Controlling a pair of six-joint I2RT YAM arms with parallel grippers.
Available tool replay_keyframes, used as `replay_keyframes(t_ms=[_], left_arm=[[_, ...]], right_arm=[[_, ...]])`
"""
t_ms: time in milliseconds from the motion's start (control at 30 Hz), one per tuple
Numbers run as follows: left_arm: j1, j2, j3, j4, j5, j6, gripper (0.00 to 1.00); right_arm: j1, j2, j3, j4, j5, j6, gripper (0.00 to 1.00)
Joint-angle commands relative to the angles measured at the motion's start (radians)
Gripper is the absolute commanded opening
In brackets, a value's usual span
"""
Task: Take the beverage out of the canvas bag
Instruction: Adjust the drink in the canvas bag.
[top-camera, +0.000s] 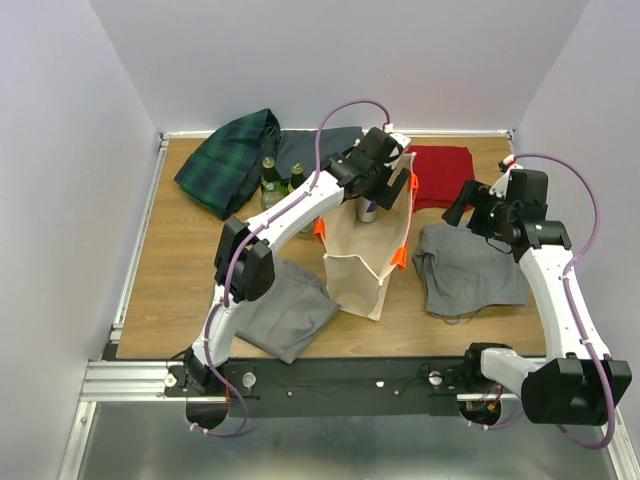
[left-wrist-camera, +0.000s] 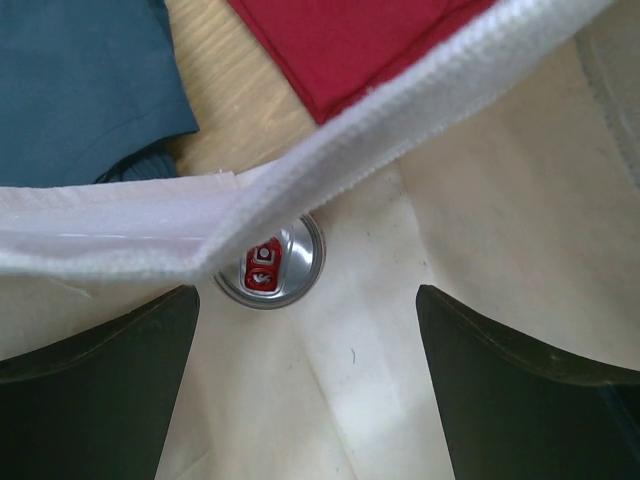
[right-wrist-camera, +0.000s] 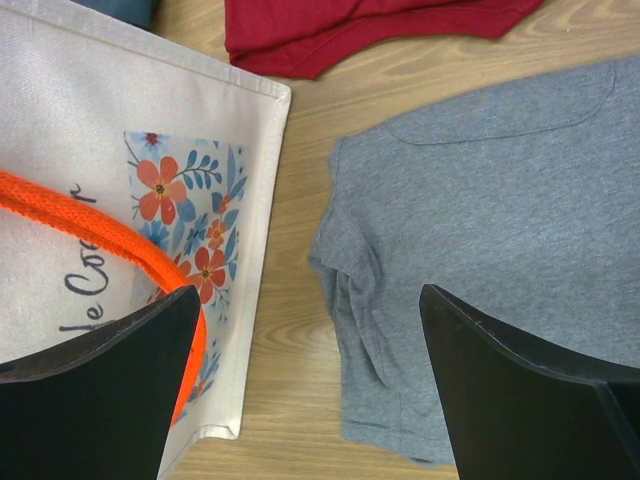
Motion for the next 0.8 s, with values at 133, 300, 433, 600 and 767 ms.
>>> replay_keyframes(t_ms=[133, 300, 433, 600, 767], left_arm=[[0.004, 0.003, -0.033, 0.074, -0.078, -0.03, 0.99], [0.004, 0.001, -0.056, 0.108, -0.094, -0.034, 0.99], [0.001, -0.039, -0.17, 0.208, -0.072, -0.016, 0.99], [0.001, -0.039, -0.194, 0.244, -0.083, -0.008, 0.99], [0.001, -0.048, -0.213, 0.27, -0.097, -0.01, 0.99]], right_arm=[[-0.007, 0.0, -0.001, 0.022, 0.011, -0.015, 1.0], [-0.007, -0.002, -0.006, 0.024, 0.011, -0.015, 1.0], [-0.007, -0.002, -0.004, 0.022, 0.008, -0.015, 1.0], [-0.007, -0.011, -0.009, 0.021, 0.013, -0.016, 1.0], [-0.007, -0.011, -0.007, 0.019, 0.015, -0.016, 1.0]])
